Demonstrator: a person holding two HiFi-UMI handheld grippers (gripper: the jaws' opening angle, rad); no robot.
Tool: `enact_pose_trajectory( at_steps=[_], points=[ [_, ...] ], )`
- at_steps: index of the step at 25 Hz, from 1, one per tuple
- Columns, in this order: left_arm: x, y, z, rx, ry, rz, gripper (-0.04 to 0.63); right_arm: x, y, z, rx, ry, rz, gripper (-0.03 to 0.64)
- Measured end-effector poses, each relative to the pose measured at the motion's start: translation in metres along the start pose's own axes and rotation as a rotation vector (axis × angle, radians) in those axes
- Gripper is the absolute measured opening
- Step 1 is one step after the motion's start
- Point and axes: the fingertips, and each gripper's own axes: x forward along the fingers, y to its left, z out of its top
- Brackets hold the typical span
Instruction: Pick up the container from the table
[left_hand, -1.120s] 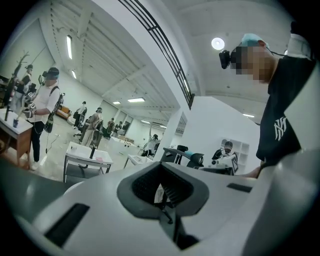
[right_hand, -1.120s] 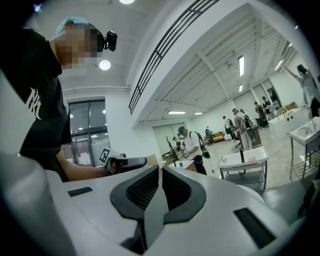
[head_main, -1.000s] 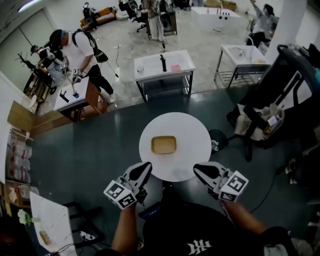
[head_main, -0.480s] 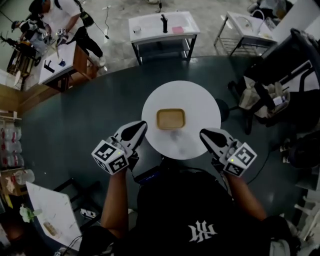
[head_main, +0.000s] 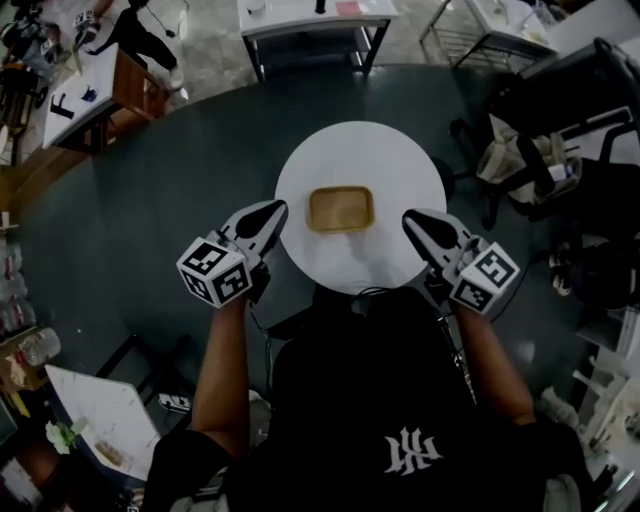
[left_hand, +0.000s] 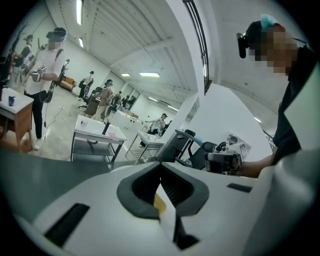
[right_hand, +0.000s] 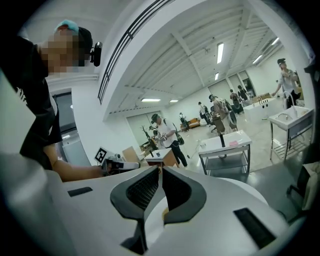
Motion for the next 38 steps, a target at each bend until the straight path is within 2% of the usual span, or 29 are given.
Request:
enact_pose_trajectory(
  at_steps=[6, 9, 14, 19, 26, 34, 38],
  points=[
    [0.033, 0.02, -0.019, -0.04, 0.052, 0.019, 0.003, 0.016, -0.042, -0.019, 0.062, 0.028, -0.015, 0.048],
    [0.049, 0.034, -0.042, -0.044, 0.119, 0.049, 0.003, 0.023, -0.056, -0.029, 0.096, 0.04, 0.004, 0.048],
    [0.065, 0.042, -0.083, -0.098, 0.217, 0.073, 0.003, 0.031, -0.082, -0.055, 0.153, 0.079, 0.016, 0.048],
    [0.067, 0.057, -0.1, -0.16, 0.227, 0.097, 0.003, 0.048, -0.096, -0.086, 0.205, 0.125, 0.004, 0.049],
    [0.078, 0.076, -0.132, -0.226, 0.283, 0.115, 0.003, 0.063, -0.107, -0.127, 0.281, 0.19, 0.0, 0.049],
    [0.084, 0.087, -0.155, -0.279, 0.33, 0.124, 0.026, 0.076, -0.119, -0.149, 0.306, 0.233, -0.029, 0.052],
    [0.087, 0.092, -0.169, -0.305, 0.36, 0.134, 0.055, 0.08, -0.125, -0.162, 0.332, 0.255, -0.052, 0.104]
  ],
)
